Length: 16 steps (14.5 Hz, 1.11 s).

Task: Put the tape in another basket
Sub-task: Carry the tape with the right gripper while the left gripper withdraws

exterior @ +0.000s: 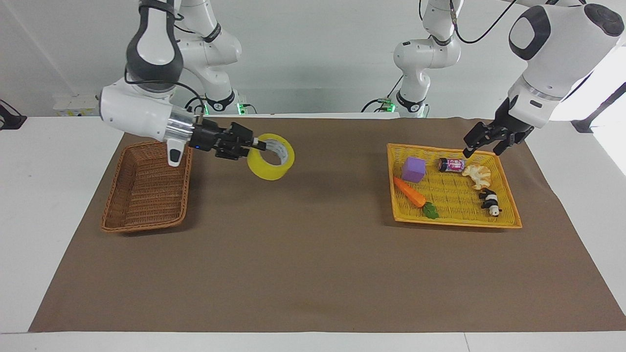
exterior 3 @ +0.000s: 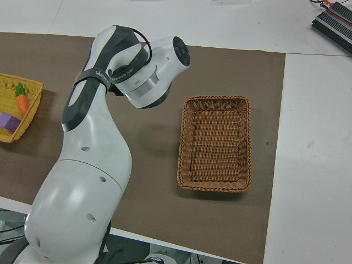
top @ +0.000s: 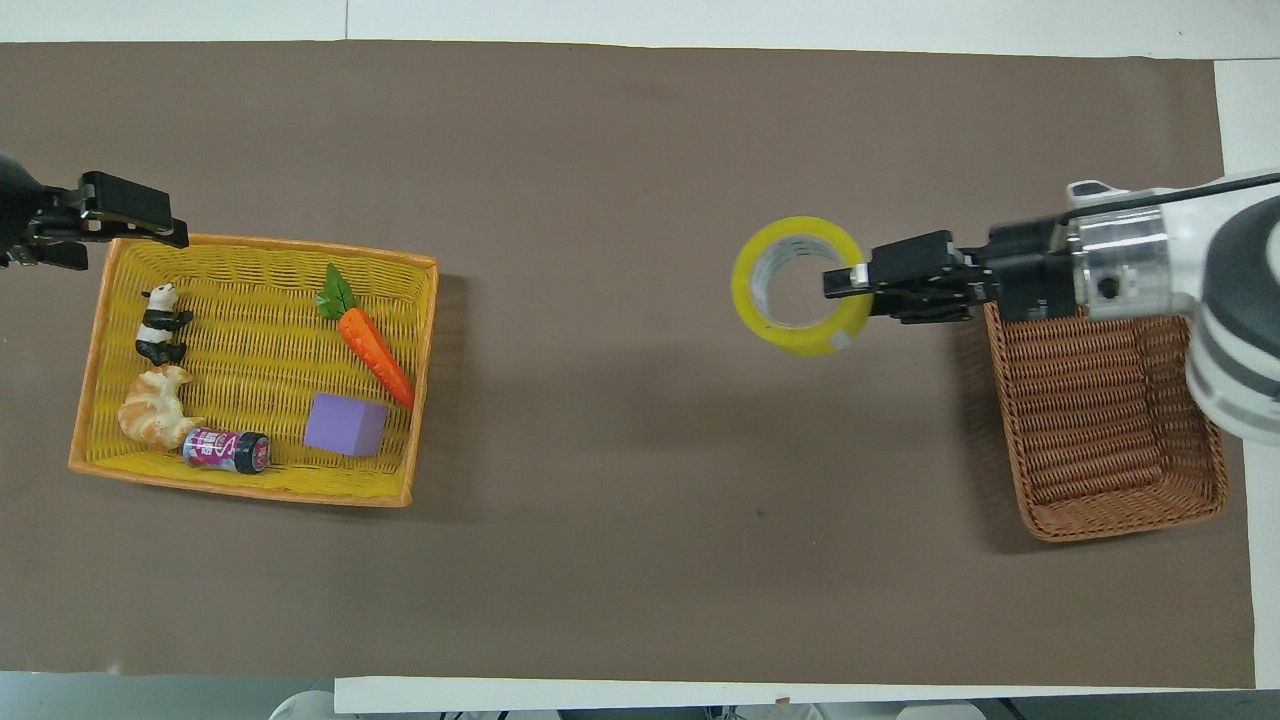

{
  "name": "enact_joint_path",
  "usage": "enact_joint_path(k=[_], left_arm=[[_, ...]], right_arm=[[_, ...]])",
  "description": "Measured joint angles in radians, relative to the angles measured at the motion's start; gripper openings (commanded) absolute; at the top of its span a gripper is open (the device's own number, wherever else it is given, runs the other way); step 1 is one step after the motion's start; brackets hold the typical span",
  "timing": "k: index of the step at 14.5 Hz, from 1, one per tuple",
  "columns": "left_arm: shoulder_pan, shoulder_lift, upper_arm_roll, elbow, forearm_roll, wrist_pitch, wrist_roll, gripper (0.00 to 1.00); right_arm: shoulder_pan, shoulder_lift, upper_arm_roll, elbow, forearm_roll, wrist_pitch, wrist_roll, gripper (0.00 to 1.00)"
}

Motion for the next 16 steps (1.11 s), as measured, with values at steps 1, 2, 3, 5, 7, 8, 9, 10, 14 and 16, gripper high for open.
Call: enact_joint_path(k=[1, 2, 3, 5, 7, 8, 9, 10, 14, 16], left_arm=[[0.015, 0.0, 0.0, -0.004, 0.023, -0.001, 0.045, 0.99], [0.029, 0.0, 0.0, -0.009, 0.039, -0.001, 0.087, 0.99], [0.043, 0.0, 0.0, -0.013, 0.047, -0.002, 0.122, 0.99], [0.075, -0.001, 0.0, -0.022, 0.052, -0.004, 0.173, 0.99], [0.09, -0.003, 0.0, -0.033, 0.052, -0.005, 0.187, 0.99], [0.09, -0.004, -0.001, -0.034, 0.052, -0.005, 0.188, 0.99], [0.09, -0.004, -0.002, -0.034, 0.052, -0.005, 0.188, 0.99], [0.09, -0.005, -0.004, -0.035, 0.052, -0.005, 0.188, 0.99], [0.09, -0.008, -0.008, -0.037, 0.052, -0.005, 0.188, 0.99], [0.09, -0.009, -0.008, -0.038, 0.052, -0.005, 0.188, 0.99]], right_arm=[[-0.078, 0.006, -0.002, 0.001, -0.037, -0.057, -0.051, 0.0], [-0.15, 0.018, -0.004, 0.004, -0.074, -0.106, -0.109, 0.0], [-0.209, 0.038, -0.006, 0.015, -0.12, -0.146, -0.164, 0.0], [-0.29, 0.09, -0.007, 0.062, -0.235, -0.192, -0.226, 0.0], [-0.353, 0.146, -0.006, 0.108, -0.29, -0.223, -0.269, 0.0], [-0.39, 0.181, -0.005, 0.128, -0.306, -0.241, -0.308, 0.0], [-0.429, 0.224, -0.005, 0.149, -0.325, -0.257, -0.367, 0.0], [-0.461, 0.268, -0.005, 0.172, -0.346, -0.266, -0.427, 0.0], [-0.483, 0.345, 0.0, 0.214, -0.428, -0.268, -0.545, 0.0], [-0.48, 0.344, 0.005, 0.215, -0.467, -0.262, -0.568, 0.0]])
